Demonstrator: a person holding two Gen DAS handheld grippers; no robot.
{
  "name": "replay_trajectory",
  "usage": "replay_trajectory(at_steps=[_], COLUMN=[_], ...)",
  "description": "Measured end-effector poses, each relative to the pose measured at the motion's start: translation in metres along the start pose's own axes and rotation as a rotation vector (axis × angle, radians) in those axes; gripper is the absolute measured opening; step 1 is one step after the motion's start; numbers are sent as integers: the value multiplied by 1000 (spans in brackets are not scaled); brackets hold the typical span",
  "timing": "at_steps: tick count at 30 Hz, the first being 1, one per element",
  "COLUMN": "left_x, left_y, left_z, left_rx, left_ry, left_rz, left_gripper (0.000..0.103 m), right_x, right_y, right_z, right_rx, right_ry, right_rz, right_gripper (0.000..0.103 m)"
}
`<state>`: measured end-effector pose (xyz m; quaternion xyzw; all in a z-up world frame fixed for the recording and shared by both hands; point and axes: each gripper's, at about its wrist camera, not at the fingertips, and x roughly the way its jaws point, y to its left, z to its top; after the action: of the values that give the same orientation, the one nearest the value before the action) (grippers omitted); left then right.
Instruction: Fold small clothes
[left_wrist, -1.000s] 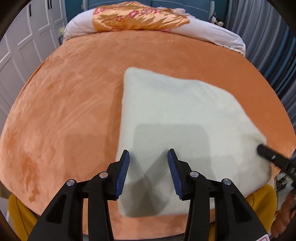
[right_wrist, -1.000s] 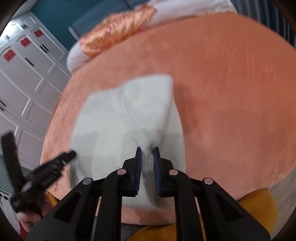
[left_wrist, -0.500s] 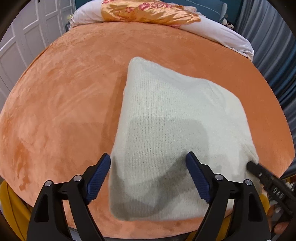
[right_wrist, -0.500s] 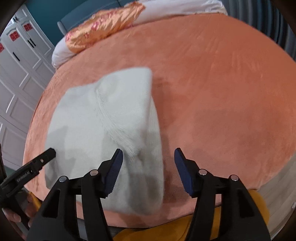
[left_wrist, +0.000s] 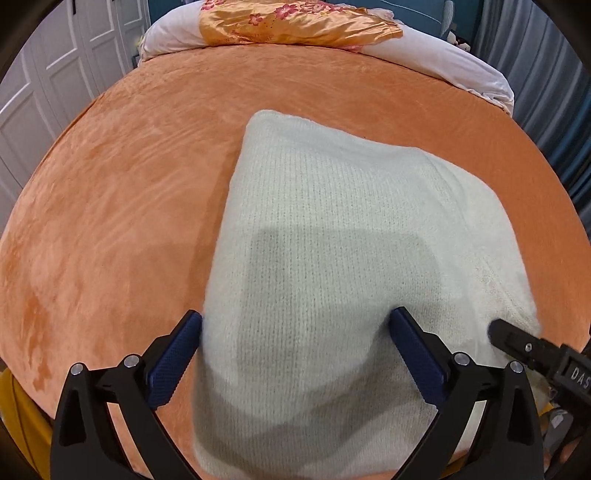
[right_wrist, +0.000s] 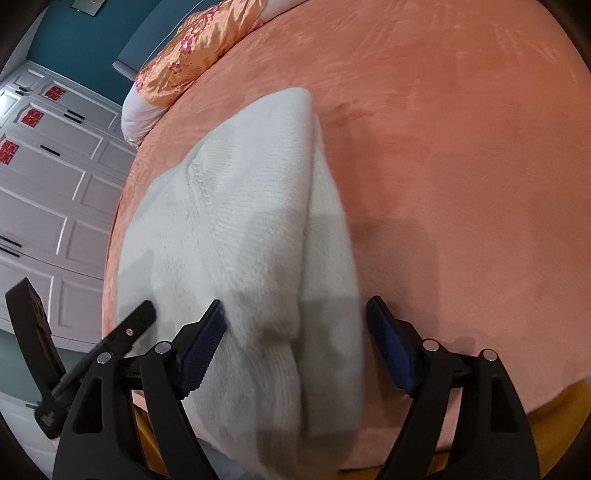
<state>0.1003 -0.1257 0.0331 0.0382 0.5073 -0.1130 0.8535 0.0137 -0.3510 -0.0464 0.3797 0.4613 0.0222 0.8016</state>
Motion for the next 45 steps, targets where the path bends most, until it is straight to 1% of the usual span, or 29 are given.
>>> replay_trajectory(at_steps=[3, 8, 11, 13, 14, 16, 17, 18, 19, 20, 21, 23, 28, 29, 31, 32, 33, 34, 35, 36, 38, 39, 40, 41, 42, 43, 44, 45], left_x=[4, 12, 19, 25, 28, 27, 23, 19, 13, 7, -1, -9, -37, -40, -41, -39, -36, -33, -30, -27, -24, -25, -29, -35, -46, -56, -69, -80], left_y=[1, 5, 9, 18, 25, 31, 33, 33, 32, 32, 33, 34, 41, 41, 42, 43, 42, 42, 41, 40, 39, 39, 39, 40, 42, 45, 48, 50], left_z=[1, 5, 7, 9, 11, 12, 11, 10, 7, 4, 0, -12, -68, -75, -90, -93, -93, -90, -87, -83, -76, -76, -77, -78, -80, -80, -77, -75], left_rx=[8, 6, 3, -14, -27, -35, -26, -9, 14, 32, 48, 58, 137, 144, 148, 144, 131, 120, 106, 95, 76, 72, 73, 80, 95, 106, 119, 119], left_ry=[-6, -14, -29, -10, 15, 41, 43, 41, 41, 42, 50, 82, 142, 153, 182, 189, 187, 186, 185, 182, 176, 176, 171, 160, 131, 108, 81, 61], left_rz=[-10, -47, -106, -180, -227, -274, -285, -287, -286, -284, -289, -305, -331, -333, -333, -328, -324, -327, -332, -335, -337, -338, -339, -340, -349, -359, -374, -389], left_gripper=[98, 98, 98, 98, 98, 95, 88, 81, 78, 74, 71, 70, 70, 71, 75, 79, 83, 85, 88, 89, 89, 87, 83, 74, 66, 62, 56, 53], right_x=[12, 22, 25, 26, 26, 21, 18, 13, 5, 0, -5, -15, -42, -46, -49, -48, -46, -43, -38, -32, -23, -24, -29, -37, -44, -52, -66, -74], right_y=[7, 11, 9, 10, 9, 10, 10, 11, 14, 15, 17, 18, 9, 6, 2, 0, -1, 0, 1, 3, 8, 12, 22, 31, 38, 49, 65, 74], right_z=[6, 13, 15, 17, 17, 15, 14, 12, 8, 4, -1, -18, -80, -94, -110, -114, -113, -111, -106, -102, -95, -96, -96, -97, -98, -100, -102, -102], right_rx=[-2, 4, 3, -9, -15, -21, -21, -28, -39, -41, -44, -51, -28, -23, -6, 10, 18, 27, 41, 44, 42, 34, 1, -38, -68, -99, -141, -164], right_ry=[17, 23, 26, 29, 29, 23, 16, 9, 0, -3, -1, 14, 88, 105, 116, 118, 119, 123, 132, 138, 145, 140, 125, 106, 83, 55, 18, -1], right_rz=[22, 28, 35, 31, 30, 37, 40, 42, 45, 45, 40, 28, 29, 23, 16, 16, 13, 9, 12, 15, 9, 0, -22, -43, -51, -55, -48, -43], right_gripper=[76, 77, 77, 75, 69, 52, 48, 41, 37, 36, 36, 36, 36, 37, 40, 41, 45, 50, 52, 54, 53, 49, 40, 37, 34, 33, 33, 33])
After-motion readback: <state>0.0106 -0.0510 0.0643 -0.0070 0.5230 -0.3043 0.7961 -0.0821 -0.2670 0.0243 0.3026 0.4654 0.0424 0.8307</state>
